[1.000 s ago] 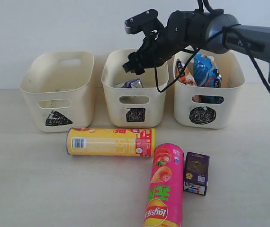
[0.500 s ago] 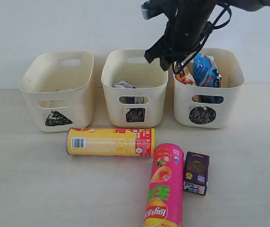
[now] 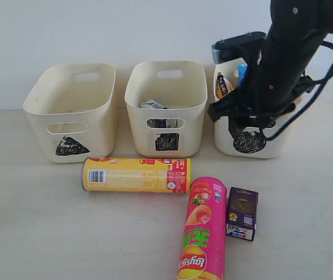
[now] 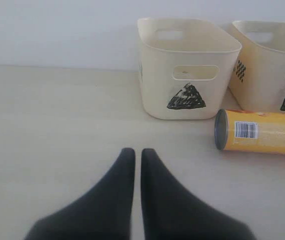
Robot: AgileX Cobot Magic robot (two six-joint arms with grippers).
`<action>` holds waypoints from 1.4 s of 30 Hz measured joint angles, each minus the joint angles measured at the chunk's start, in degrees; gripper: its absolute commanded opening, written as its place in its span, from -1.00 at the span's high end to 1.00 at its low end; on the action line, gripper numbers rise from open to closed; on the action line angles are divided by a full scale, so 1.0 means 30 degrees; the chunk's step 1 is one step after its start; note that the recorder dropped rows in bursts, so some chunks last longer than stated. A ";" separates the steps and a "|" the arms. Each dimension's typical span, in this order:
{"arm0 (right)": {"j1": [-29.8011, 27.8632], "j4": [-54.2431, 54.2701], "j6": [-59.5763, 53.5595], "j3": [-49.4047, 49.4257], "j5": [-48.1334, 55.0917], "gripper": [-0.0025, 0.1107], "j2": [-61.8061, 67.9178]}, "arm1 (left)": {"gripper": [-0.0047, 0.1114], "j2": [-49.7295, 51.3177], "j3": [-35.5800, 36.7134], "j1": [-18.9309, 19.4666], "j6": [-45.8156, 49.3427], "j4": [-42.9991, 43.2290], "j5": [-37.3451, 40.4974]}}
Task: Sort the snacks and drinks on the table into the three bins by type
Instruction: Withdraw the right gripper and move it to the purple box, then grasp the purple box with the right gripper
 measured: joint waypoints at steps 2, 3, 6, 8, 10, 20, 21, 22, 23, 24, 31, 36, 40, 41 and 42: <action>0.0000 0.0295 0.0445 0.1097 -0.0253 -0.14 -0.0483 | 0.85 0.0000 0.0000 0.0000 0.0000 0.0000 0.0000; 0.0000 0.0529 0.0714 0.1680 -0.0458 -0.14 -0.0661 | 0.85 0.0000 0.0000 0.0000 0.0000 0.0000 0.0000; 0.0000 0.1404 0.1310 0.3169 -0.1104 -0.14 -0.0751 | 0.85 0.0000 0.0000 0.0000 0.0000 0.0000 0.0000; 0.0000 0.1992 0.1665 0.4231 -0.1905 -0.14 -0.0751 | 0.85 0.0000 0.0000 0.0000 0.0000 0.0000 0.0000; 0.0000 0.2368 0.1848 0.5075 -0.2666 -0.14 -0.0751 | 0.85 0.0000 0.0000 0.0000 0.0000 0.0000 0.0000; 0.0297 0.3229 0.2356 0.5888 -0.3767 -0.14 0.0053 | 0.85 0.0000 0.0000 0.0000 0.0000 0.0000 0.0000; 0.0330 0.3225 0.2402 0.5888 -0.3897 -0.14 0.0300 | 0.85 0.0000 0.0000 0.0000 0.0000 0.0000 0.0000; 0.0330 0.3225 0.2459 0.5888 -0.4008 -0.14 0.0495 | 0.85 0.0000 0.0000 0.0000 0.0000 0.0000 0.0000; 0.0330 0.3177 0.2663 0.5901 -0.4108 -0.14 0.0703 | 0.85 0.0000 0.0000 0.0000 0.0000 0.0000 0.0000; 0.0330 0.2980 0.2914 0.5901 -0.4196 -0.14 0.0876 | 0.85 0.0000 0.0000 0.0000 0.0000 0.0000 0.0000; 0.0330 0.1352 0.4700 0.5901 -0.4218 -0.14 0.1415 | 0.85 0.0000 0.0000 0.0000 0.0000 0.0000 0.0000; 0.0330 0.1307 0.4935 0.5901 -0.4648 -0.14 0.2192 | 0.85 0.0000 0.0000 0.0000 0.0000 0.0000 0.0000; 0.0330 0.1435 0.5096 0.5901 -0.5312 -0.14 0.2444 | 0.85 0.0000 0.0000 0.0000 0.0000 0.0000 0.0000; 0.0330 0.1489 0.5096 0.5901 -0.5463 -0.14 0.2534 | 0.85 0.0000 0.0000 0.0000 0.0000 0.0000 0.0000; 0.0330 0.1627 0.5140 0.5901 -0.5627 -0.14 0.2587 | 0.85 0.0000 0.0000 0.0000 0.0000 0.0000 0.0000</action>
